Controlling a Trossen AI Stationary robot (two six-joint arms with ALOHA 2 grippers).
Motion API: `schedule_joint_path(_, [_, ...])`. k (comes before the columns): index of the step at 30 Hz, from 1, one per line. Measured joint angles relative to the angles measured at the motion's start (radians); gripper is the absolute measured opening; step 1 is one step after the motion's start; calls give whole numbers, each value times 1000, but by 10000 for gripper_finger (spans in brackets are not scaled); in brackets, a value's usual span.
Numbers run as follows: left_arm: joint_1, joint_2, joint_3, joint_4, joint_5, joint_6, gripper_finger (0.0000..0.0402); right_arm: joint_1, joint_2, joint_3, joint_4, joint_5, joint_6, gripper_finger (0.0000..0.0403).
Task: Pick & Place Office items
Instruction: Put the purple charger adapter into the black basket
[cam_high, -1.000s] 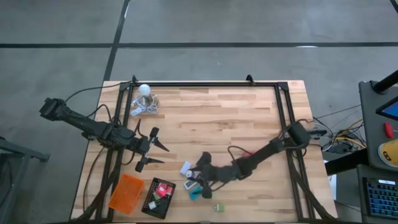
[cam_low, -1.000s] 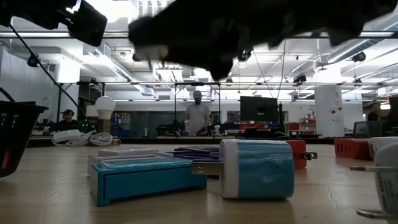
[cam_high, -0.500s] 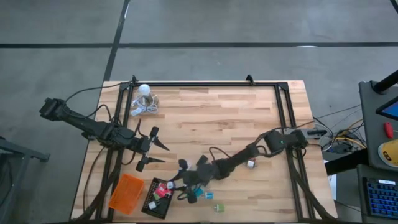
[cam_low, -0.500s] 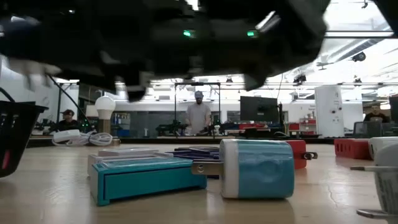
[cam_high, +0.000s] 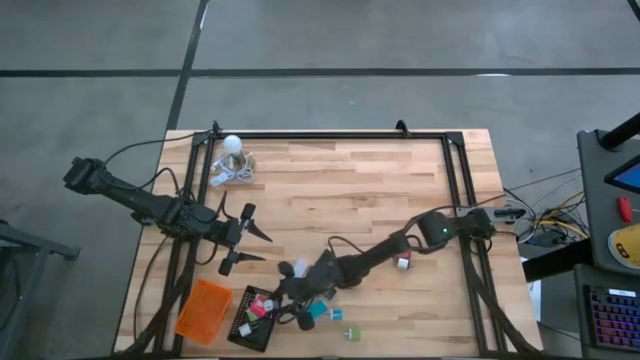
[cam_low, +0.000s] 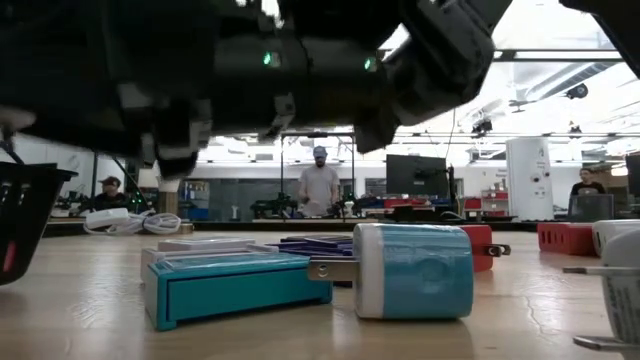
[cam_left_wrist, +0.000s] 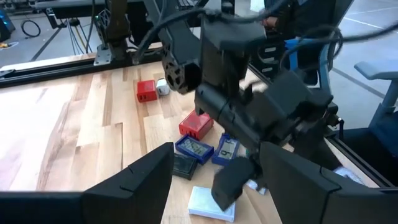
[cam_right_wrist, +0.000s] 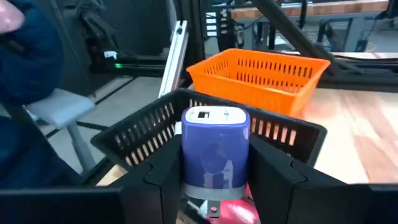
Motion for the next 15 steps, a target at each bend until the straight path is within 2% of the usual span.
schedule_joint_path(6, [0,0,0,-1,0,-1,243,-27,17,30,11,-72,55,144])
schedule_joint_path(15, [0,0,0,-2,0,-1,243,-28,20,30,-10,-74,61,144])
